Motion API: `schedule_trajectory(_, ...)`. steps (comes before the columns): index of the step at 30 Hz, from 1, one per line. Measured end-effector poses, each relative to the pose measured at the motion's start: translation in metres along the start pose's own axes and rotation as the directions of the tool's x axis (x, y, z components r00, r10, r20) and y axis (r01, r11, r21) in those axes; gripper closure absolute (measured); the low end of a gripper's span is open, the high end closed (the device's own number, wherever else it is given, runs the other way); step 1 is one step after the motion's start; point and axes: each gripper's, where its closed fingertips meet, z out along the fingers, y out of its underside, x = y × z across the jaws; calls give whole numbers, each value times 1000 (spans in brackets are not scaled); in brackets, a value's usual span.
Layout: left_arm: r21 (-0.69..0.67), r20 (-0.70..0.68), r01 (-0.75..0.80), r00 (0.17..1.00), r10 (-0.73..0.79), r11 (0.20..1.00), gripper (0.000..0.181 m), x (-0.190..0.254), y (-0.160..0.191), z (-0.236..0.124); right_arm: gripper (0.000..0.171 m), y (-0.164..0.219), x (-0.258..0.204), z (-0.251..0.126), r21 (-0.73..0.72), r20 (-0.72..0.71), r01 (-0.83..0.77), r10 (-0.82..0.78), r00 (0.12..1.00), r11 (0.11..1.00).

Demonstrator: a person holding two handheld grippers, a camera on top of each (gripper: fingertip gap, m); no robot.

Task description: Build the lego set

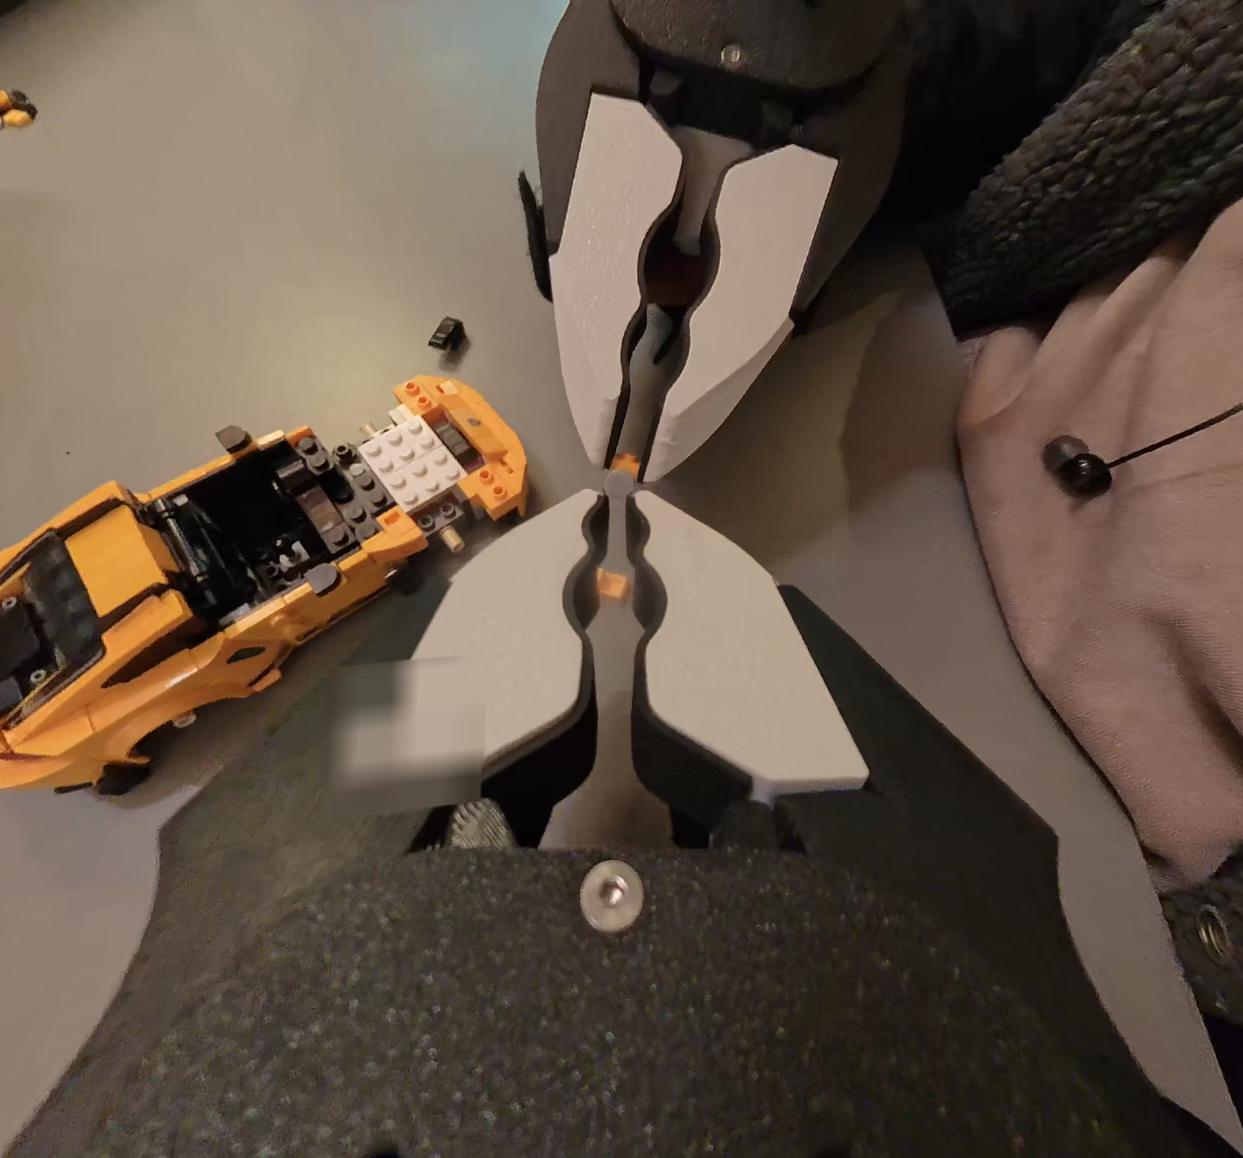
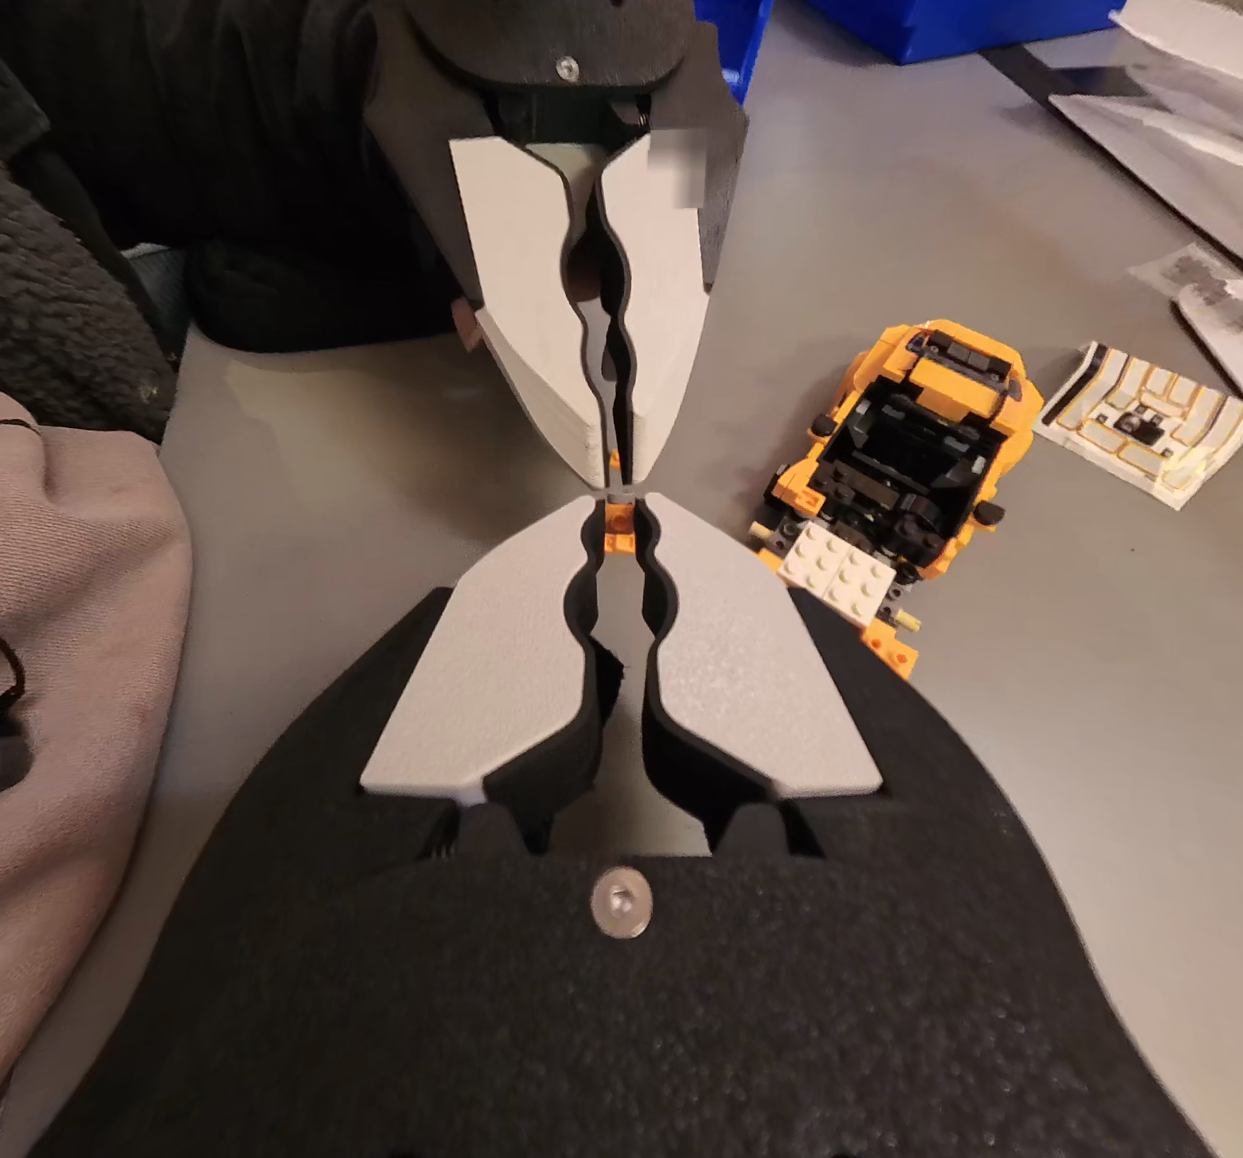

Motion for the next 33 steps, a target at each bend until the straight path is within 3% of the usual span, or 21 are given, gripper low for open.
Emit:
schedule_trajectory(13, -184, 22, -143, 989, 149, 972, 176, 9, 25, 20, 163, 41, 0, 8, -290, -48, 10, -25, 999, 957)
schedule_trajectory(27, -214, 49, -155, 984, 169, 965, 178, 4, 29, 22, 154, 43, -5, -2, -320, 10, 26, -24, 1000, 947)
schedule_trajectory(33, -217, 50, -156, 984, 171, 964, 178, 4, 29, 23, 162, 50, -4, 1, -376, -10, 43, -51, 999, 925)
